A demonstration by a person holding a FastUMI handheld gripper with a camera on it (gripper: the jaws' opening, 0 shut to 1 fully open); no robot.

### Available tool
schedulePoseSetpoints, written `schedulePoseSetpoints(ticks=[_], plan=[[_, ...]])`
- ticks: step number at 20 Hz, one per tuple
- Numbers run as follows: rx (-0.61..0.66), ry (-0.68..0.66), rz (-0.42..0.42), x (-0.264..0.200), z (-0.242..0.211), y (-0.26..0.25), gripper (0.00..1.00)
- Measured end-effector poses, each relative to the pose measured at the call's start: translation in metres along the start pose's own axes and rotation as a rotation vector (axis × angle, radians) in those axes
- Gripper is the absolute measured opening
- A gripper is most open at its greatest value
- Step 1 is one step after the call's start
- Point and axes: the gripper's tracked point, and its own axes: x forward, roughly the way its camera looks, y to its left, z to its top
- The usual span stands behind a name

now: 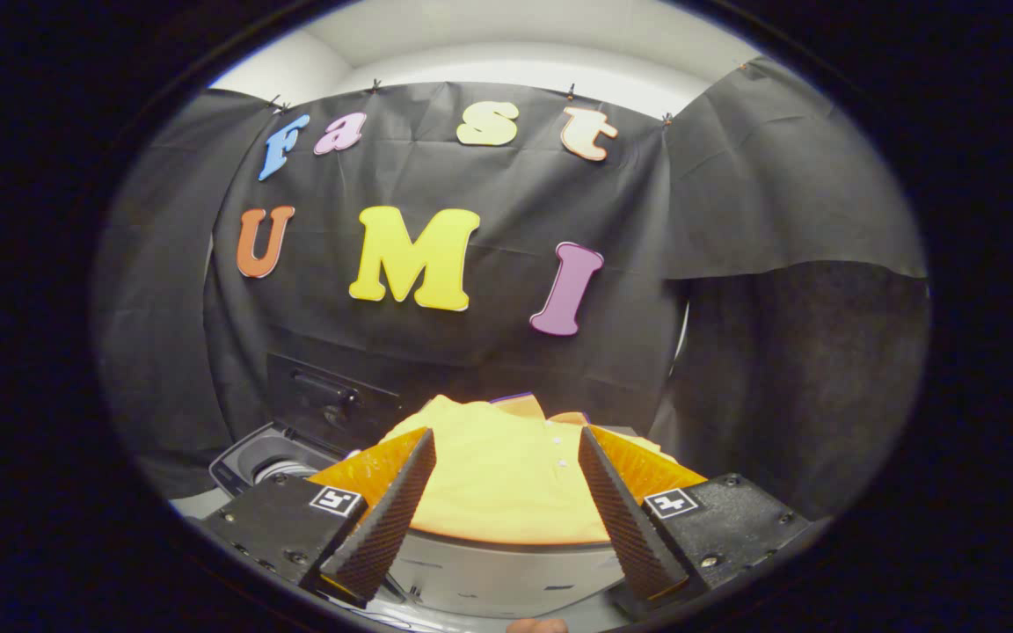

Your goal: Put the clothes into the washing machine and then close the washing machine lid.

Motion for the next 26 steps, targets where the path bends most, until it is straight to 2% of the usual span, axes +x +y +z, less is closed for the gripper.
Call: schedulePoseSetpoints(ticks=[5,12,26], plan=[[0.124,0.075,-0.011,0.063,0.01,-0.021,1.0],[0.122,0.234,-0.022,0.136,-0.008,-0.044,1.0],[0.152,0.541,0.02,0.195,-0.077,-0.047,1.0]])
